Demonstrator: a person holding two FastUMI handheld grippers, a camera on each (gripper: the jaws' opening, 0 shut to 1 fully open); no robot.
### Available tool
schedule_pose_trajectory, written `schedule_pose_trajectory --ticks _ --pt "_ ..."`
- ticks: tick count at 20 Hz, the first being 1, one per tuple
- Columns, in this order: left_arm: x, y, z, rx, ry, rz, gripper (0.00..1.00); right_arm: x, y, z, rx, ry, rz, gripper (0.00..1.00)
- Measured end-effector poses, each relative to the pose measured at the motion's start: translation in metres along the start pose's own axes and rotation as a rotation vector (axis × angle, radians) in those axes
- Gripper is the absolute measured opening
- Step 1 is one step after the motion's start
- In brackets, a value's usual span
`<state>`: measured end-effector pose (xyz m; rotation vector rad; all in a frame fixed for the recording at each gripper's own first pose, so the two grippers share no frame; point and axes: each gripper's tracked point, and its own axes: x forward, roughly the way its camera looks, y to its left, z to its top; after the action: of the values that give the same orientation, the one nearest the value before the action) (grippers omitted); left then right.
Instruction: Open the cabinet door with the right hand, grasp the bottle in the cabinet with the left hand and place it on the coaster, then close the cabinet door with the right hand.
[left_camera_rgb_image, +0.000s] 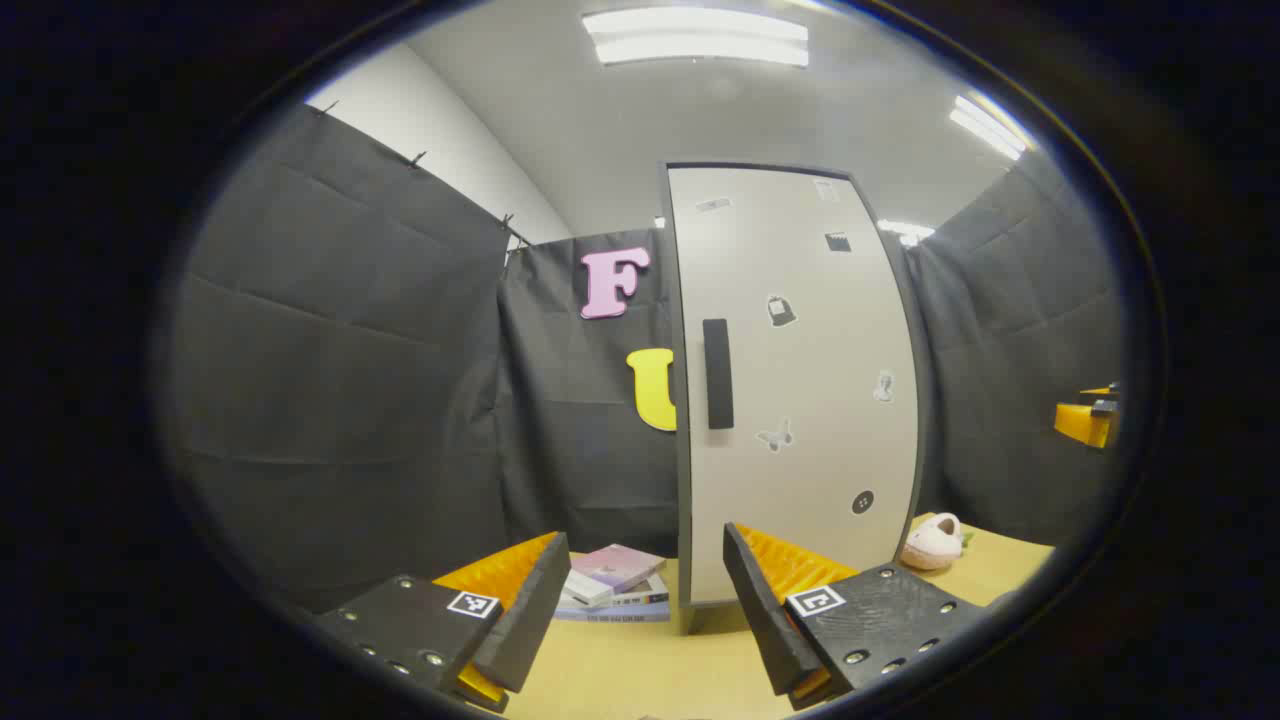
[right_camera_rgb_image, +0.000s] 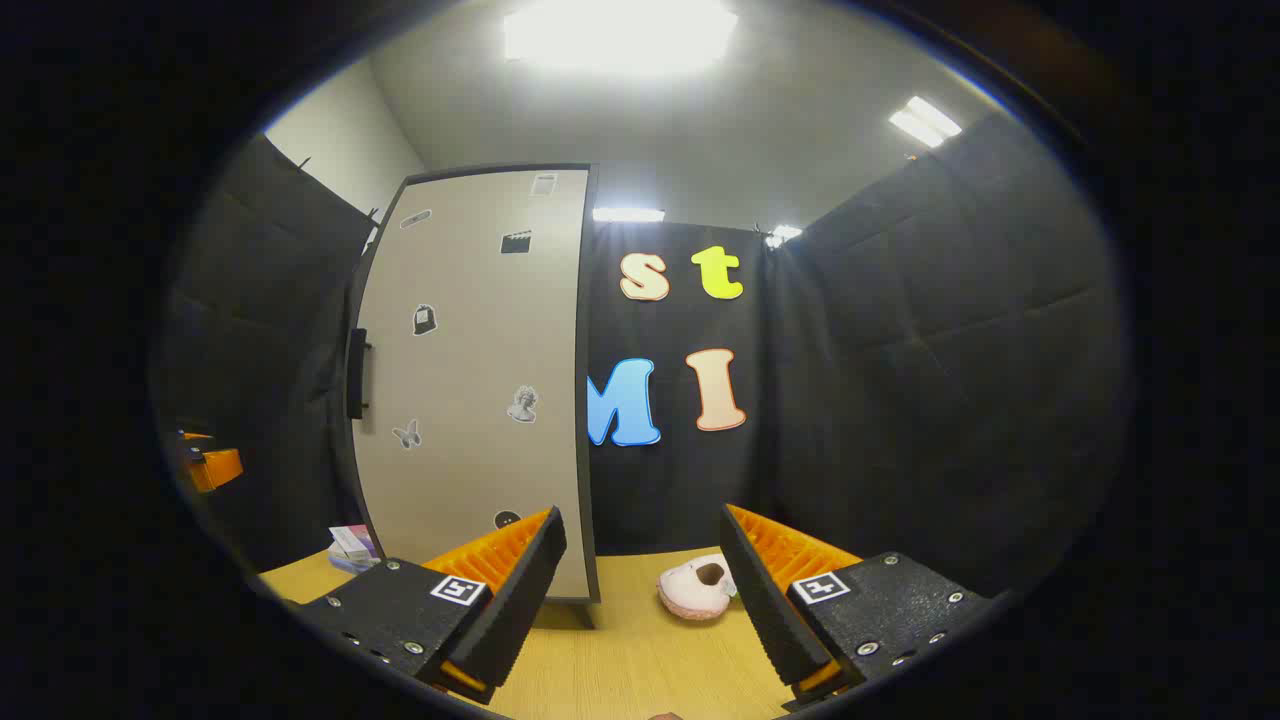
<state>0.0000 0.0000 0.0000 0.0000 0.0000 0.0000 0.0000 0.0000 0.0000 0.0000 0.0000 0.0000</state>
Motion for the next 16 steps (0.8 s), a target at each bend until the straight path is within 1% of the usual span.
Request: schedule_pose_trajectory --ticks 3,4,8,9,10,11,14,15,16 --pt "-0.002 0.003 -0.003 -0.001 0.001 0.003 0.91 0.0 0.002 -0.002 0.002 0.008 0.001 0.95" --pt "-0.002 0.003 -0.002 0.001 0.0 0.003 0.88 -0.001 0.004 -0.002 0.002 0.008 0.002 0.95" --pt "-0.004 0.006 -0.001 0.006 -0.002 0.009 0.88 0.0 0.007 -0.001 -0.002 0.008 0.01 0.95" --pt "-0.005 0.006 -0.001 0.008 -0.004 0.011 0.88 0.0 0.008 -0.002 0.0 0.009 0.011 0.95" --pt "-0.006 0.008 0.0 0.009 -0.007 0.014 0.91 0.0 0.008 -0.002 0.003 0.009 0.012 0.95" --pt "-0.007 0.008 0.001 0.008 -0.011 0.016 0.88 -0.001 0.009 -0.002 0.005 0.01 0.014 0.95" --pt "-0.011 0.011 0.004 0.01 -0.019 0.021 0.88 0.0 0.01 -0.002 0.008 0.012 0.022 0.95" --pt "-0.012 0.012 0.004 0.011 -0.019 0.025 0.91 0.0 0.011 -0.003 0.009 0.013 0.024 0.95" --pt "-0.014 0.014 0.004 0.01 -0.019 0.028 0.91 0.0 0.012 -0.003 0.012 0.013 0.031 0.95"
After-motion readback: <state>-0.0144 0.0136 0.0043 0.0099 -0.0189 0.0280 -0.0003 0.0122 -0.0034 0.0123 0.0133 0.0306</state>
